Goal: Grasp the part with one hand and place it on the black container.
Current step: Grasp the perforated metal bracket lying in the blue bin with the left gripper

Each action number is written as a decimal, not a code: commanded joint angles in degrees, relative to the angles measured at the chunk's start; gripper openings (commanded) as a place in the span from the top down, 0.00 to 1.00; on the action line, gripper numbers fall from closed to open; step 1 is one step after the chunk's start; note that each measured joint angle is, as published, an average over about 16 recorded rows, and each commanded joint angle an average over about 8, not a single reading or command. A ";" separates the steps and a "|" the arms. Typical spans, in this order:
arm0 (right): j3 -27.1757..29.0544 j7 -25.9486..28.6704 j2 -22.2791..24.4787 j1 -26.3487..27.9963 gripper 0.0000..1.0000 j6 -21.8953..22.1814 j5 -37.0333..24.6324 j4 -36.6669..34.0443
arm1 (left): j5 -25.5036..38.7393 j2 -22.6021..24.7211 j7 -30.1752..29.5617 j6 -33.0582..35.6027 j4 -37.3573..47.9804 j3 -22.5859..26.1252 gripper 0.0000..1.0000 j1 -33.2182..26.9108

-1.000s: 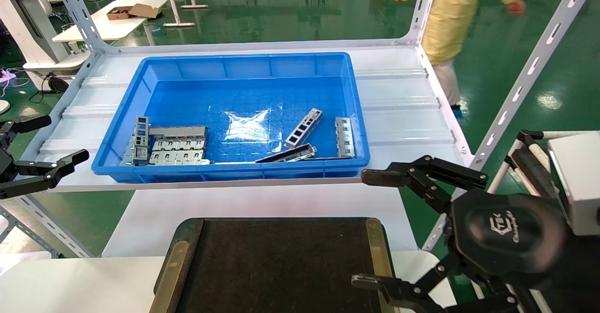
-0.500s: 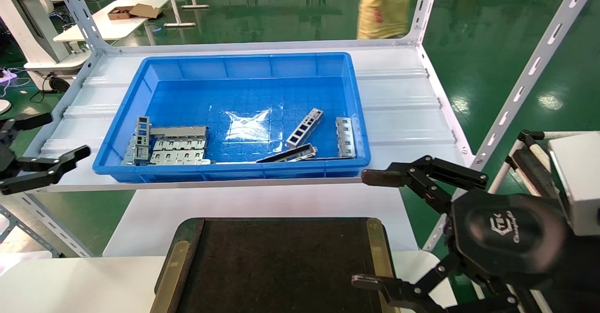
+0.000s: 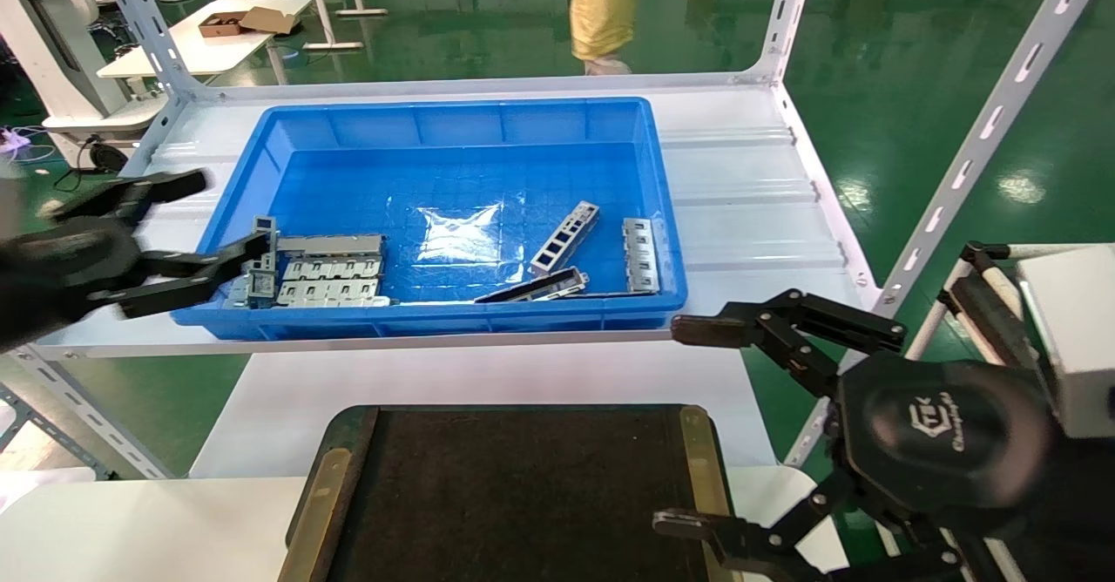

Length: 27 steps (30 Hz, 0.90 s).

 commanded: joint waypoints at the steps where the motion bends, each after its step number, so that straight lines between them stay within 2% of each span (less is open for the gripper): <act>1: 0.00 0.00 0.00 0.00 0.00 0.00 0.00 0.00 | 0.42 1.42 -1.08 -0.85 -0.95 0.50 0.00 -0.52; 27: -0.02 -0.01 0.01 0.00 0.00 0.00 0.01 0.00 | 8.46 16.12 -13.31 -11.15 -8.83 8.17 0.00 -4.58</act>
